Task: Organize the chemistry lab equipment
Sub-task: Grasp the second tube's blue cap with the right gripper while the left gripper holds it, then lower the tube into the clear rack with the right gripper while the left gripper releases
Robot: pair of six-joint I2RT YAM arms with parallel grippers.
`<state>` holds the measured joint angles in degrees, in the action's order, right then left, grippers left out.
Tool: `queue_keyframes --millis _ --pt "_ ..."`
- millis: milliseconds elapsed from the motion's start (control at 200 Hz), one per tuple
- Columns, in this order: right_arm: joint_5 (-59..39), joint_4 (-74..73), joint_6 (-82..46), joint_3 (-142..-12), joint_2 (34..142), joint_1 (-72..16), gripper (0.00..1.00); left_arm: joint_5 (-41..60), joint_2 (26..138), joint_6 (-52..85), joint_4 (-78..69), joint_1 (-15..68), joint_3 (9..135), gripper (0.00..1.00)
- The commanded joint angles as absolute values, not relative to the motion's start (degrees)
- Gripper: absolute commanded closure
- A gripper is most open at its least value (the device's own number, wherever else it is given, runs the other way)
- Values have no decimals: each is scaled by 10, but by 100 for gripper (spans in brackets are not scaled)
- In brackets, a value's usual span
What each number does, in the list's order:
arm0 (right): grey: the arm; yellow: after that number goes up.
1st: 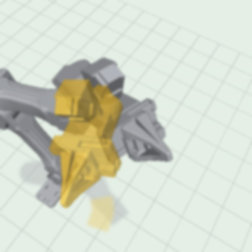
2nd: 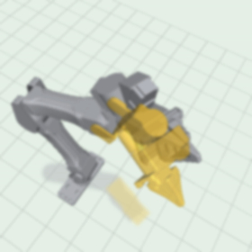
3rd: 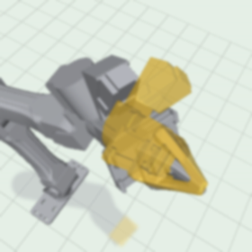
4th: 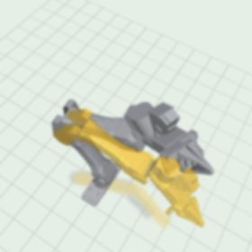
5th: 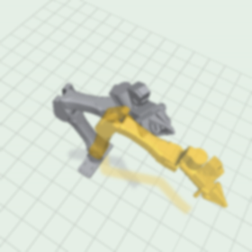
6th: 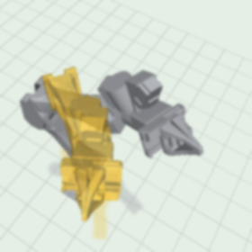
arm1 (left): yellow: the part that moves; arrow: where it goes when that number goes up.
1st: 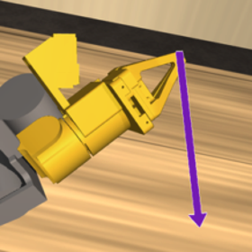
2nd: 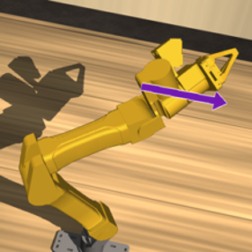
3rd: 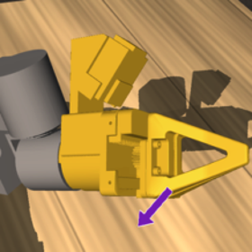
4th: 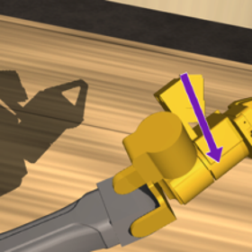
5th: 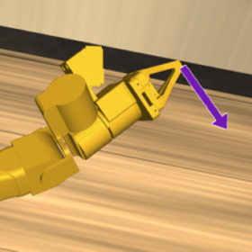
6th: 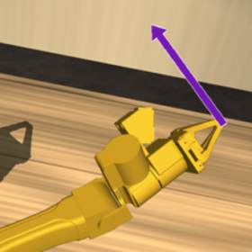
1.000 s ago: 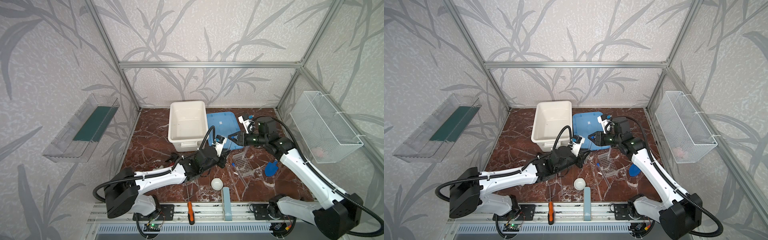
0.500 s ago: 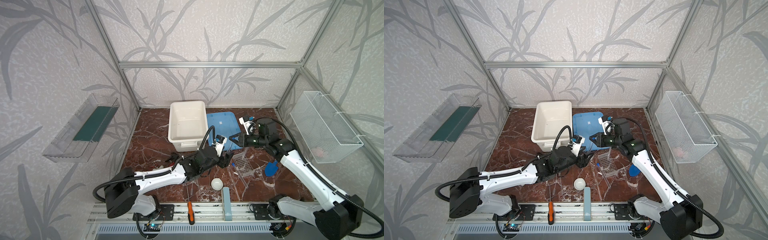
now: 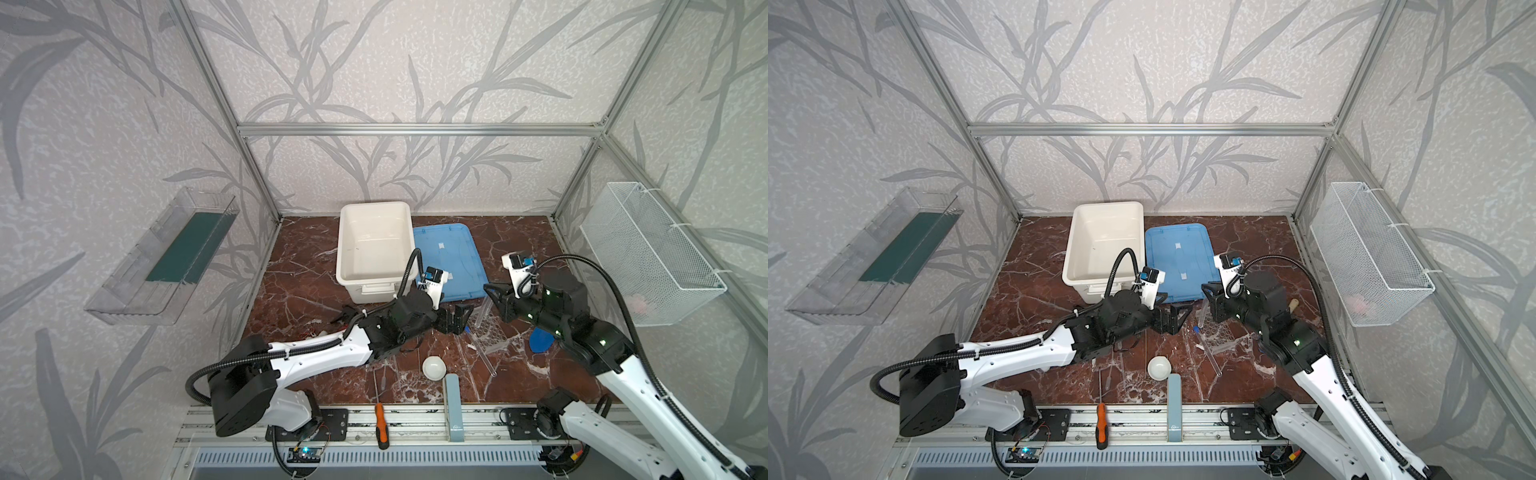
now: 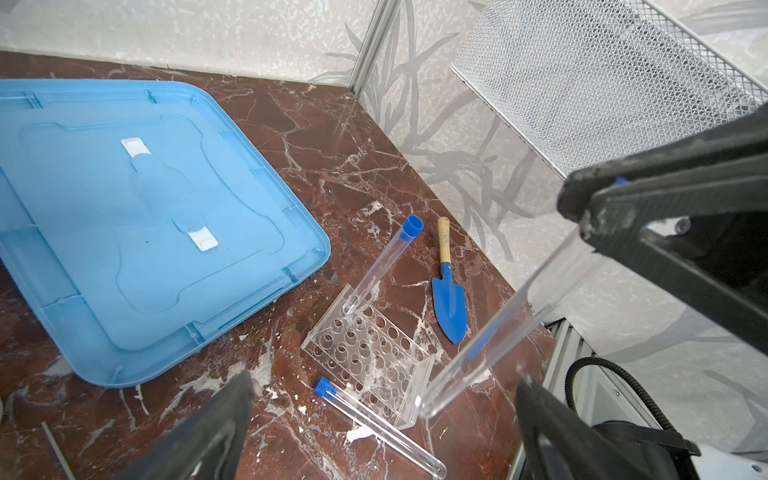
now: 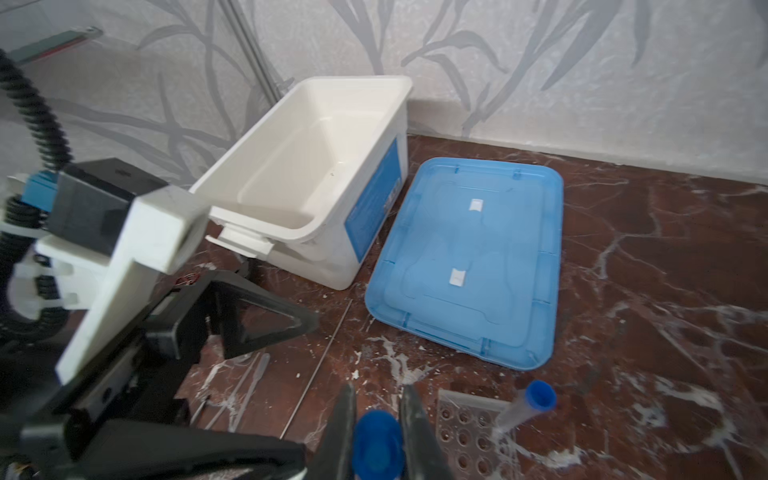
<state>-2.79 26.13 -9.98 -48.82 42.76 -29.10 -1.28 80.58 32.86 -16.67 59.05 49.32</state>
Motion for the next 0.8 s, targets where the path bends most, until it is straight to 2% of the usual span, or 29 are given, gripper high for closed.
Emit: queue_keyframes --millis 0,120,365,795 --pt "83 265 -74 -459 399 -293 85 17 818 342 -168 587 522 1" --pt "112 255 -74 -428 380 -293 85 47 835 349 -182 588 528 1" --pt "153 142 -91 -328 341 -293 83 63 872 377 -170 593 542 1" --pt "181 24 -82 -260 355 -292 83 82 922 384 -156 599 572 1"
